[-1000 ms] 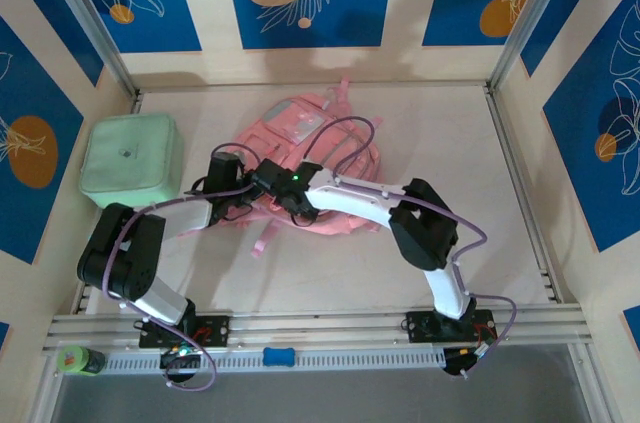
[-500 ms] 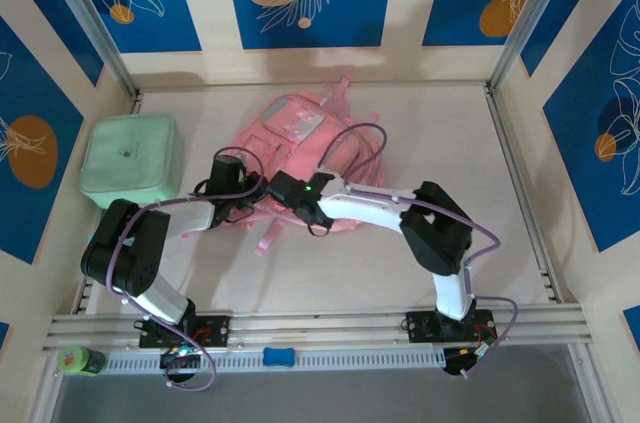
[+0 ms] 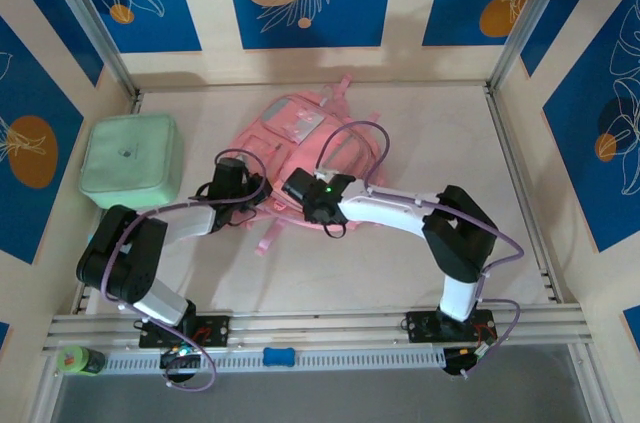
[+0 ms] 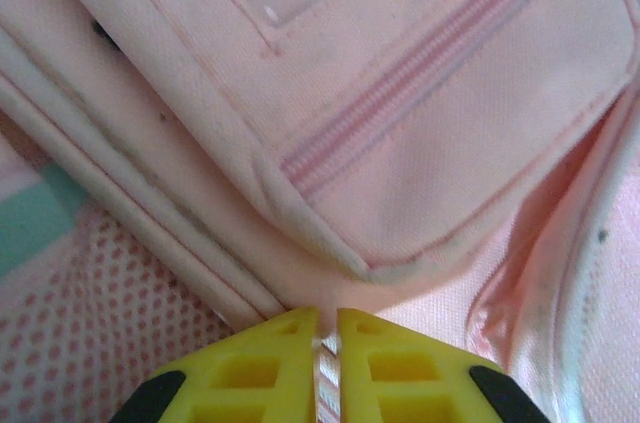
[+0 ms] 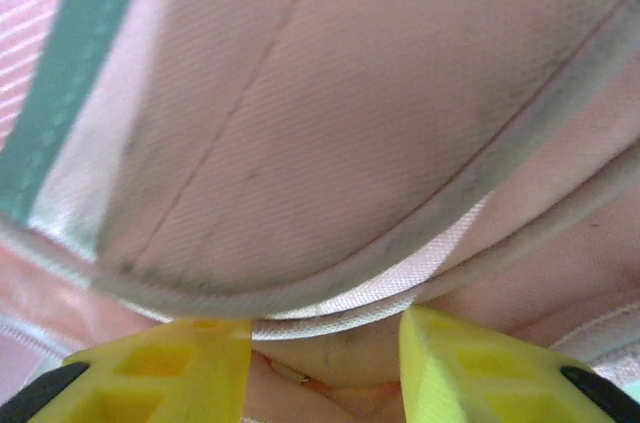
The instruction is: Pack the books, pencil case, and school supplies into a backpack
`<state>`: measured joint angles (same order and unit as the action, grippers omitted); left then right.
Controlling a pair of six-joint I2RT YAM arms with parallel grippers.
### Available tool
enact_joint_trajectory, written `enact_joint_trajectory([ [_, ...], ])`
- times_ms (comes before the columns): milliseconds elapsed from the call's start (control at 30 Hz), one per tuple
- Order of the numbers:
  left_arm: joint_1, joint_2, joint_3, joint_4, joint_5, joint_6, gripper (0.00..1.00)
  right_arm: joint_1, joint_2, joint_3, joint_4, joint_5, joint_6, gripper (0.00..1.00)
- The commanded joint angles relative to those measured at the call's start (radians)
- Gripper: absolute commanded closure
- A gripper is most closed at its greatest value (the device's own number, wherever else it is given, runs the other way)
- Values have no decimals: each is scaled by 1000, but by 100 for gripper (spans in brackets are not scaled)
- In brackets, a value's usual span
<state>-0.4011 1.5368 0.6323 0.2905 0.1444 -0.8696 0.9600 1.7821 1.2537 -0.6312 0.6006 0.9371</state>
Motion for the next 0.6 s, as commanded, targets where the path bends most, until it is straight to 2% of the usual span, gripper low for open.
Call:
enact_joint_trajectory([
  [0,-45,-44,-29,-98,-6,-32,87,-1,-94,-51,180,-67,-224,56],
  [100,-76,-68,-25,-94,-23,-57,86,-37,-137,-109,252,-168,-331,51],
  [167,-98,-67,-10,-94,-39,-68,85,-65,-146,-118,263,-210,-357,49],
  [267,-118,-60,11,-91,-50,-80,85,-81,-149,-105,290,-291,-492,48],
  [333,-129,-58,24,-106,-73,-84,85,-91,-129,-76,238,-237,-526,48],
  [433,-133,-46,29,-95,-91,-95,84,-115,-118,-83,213,-278,-512,48],
  [567,-133,-19,48,-74,-72,-102,84,-95,-135,-138,274,-293,-524,47],
])
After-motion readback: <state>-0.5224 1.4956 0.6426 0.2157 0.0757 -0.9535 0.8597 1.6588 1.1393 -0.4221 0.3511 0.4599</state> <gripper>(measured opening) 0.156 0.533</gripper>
